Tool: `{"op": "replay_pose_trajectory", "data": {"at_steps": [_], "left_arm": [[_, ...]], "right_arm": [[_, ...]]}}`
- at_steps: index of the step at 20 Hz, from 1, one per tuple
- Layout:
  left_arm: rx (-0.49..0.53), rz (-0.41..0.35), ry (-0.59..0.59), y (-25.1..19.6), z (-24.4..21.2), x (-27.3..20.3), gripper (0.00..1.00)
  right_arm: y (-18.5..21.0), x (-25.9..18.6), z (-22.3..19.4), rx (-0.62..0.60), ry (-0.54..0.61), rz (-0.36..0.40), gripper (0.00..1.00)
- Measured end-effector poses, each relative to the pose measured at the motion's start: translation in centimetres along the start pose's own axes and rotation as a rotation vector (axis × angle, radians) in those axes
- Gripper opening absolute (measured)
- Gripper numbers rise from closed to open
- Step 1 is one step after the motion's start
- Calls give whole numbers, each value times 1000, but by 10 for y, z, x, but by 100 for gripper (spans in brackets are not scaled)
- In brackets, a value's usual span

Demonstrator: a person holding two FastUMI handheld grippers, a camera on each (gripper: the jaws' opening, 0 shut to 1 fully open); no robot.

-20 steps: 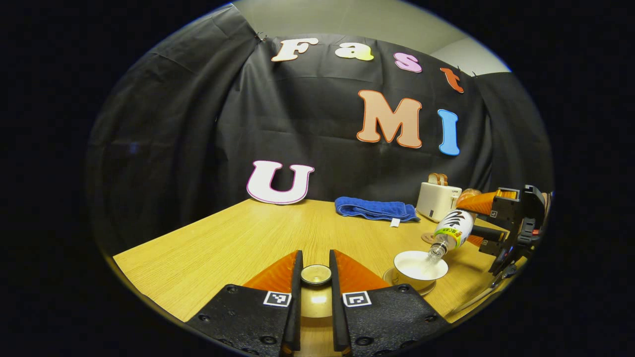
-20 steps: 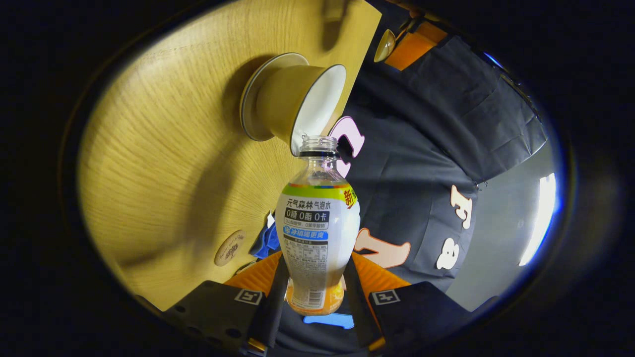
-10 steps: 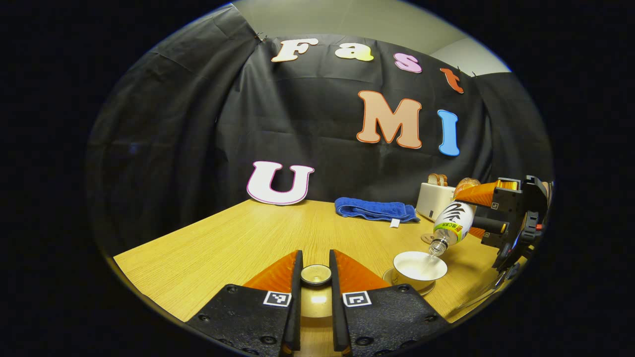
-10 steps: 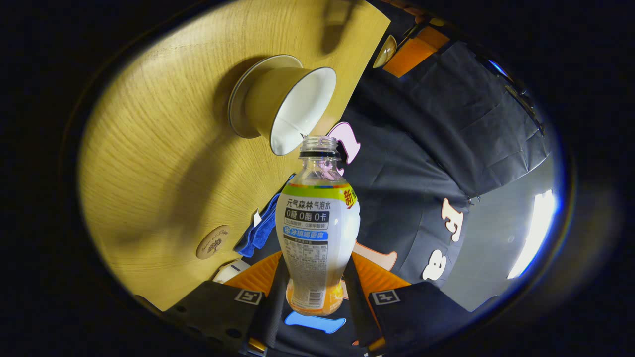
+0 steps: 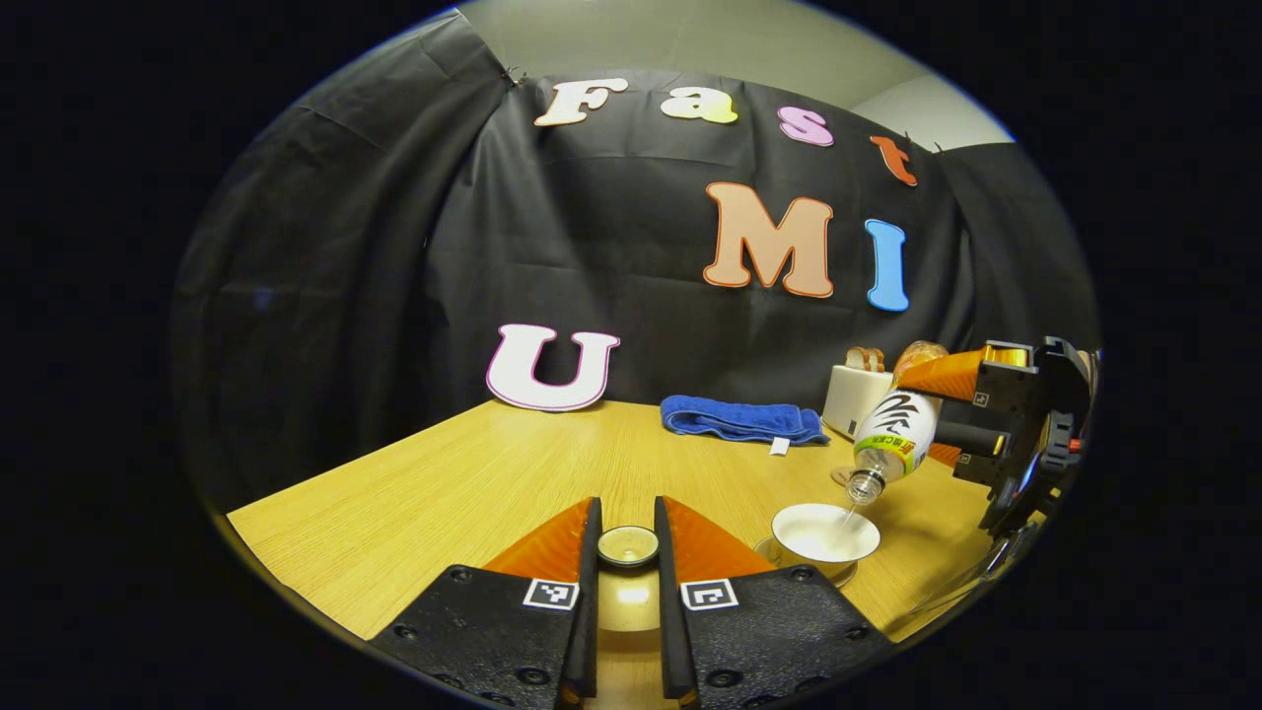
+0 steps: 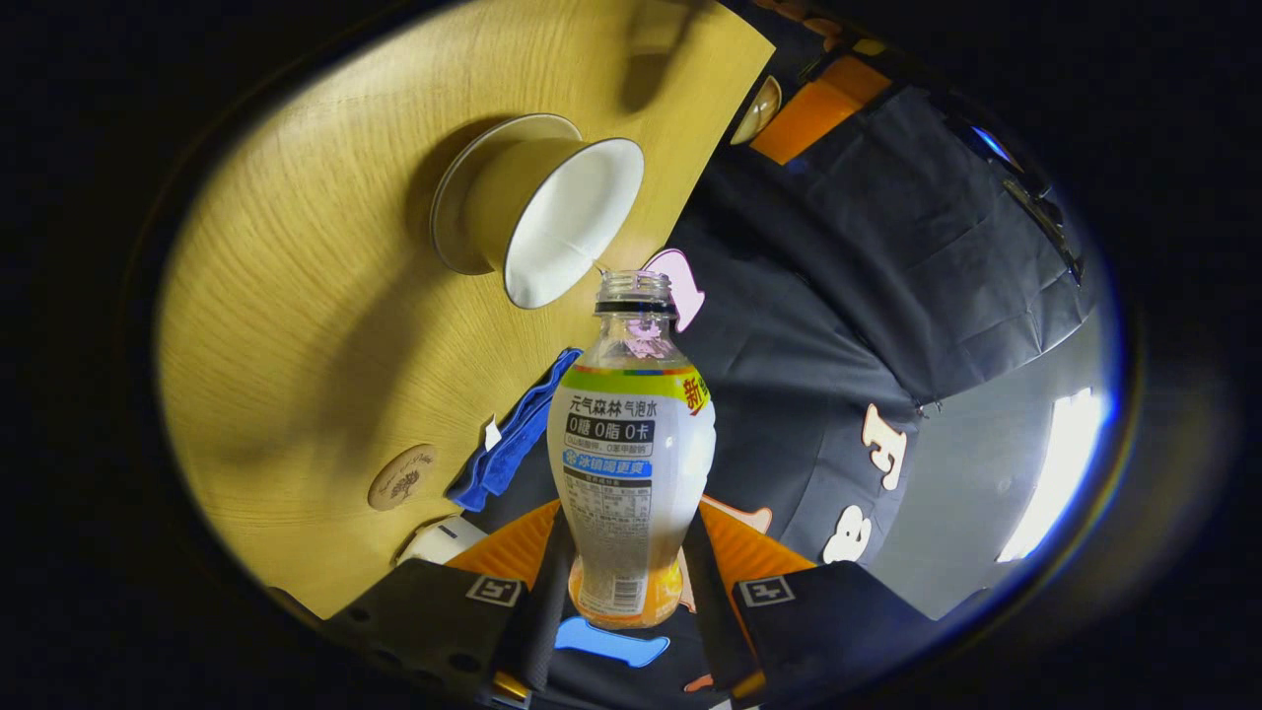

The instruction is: Open the teacup lid with one hand, grasp the water bottle and pour water into the teacup with the other hand; after pouring, place the water bottle on the coaster and then close the teacup lid.

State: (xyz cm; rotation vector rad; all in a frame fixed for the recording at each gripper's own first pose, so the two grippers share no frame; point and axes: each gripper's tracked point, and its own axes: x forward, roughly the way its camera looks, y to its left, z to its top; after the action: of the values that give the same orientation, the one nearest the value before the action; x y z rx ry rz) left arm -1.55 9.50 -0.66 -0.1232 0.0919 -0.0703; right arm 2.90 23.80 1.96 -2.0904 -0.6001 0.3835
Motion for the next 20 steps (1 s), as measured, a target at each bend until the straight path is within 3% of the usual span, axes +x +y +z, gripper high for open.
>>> {"op": "replay_pose_trajectory", "data": {"at_steps": [13,20], "left_arm": [[-10,-6,23,-3,-4,3,23],[-8,-9,27,-7,-1,5,23]], "right_arm": [[35,3,6,56,-17,57,64],[40,7,6,204,5,80,64]]}}
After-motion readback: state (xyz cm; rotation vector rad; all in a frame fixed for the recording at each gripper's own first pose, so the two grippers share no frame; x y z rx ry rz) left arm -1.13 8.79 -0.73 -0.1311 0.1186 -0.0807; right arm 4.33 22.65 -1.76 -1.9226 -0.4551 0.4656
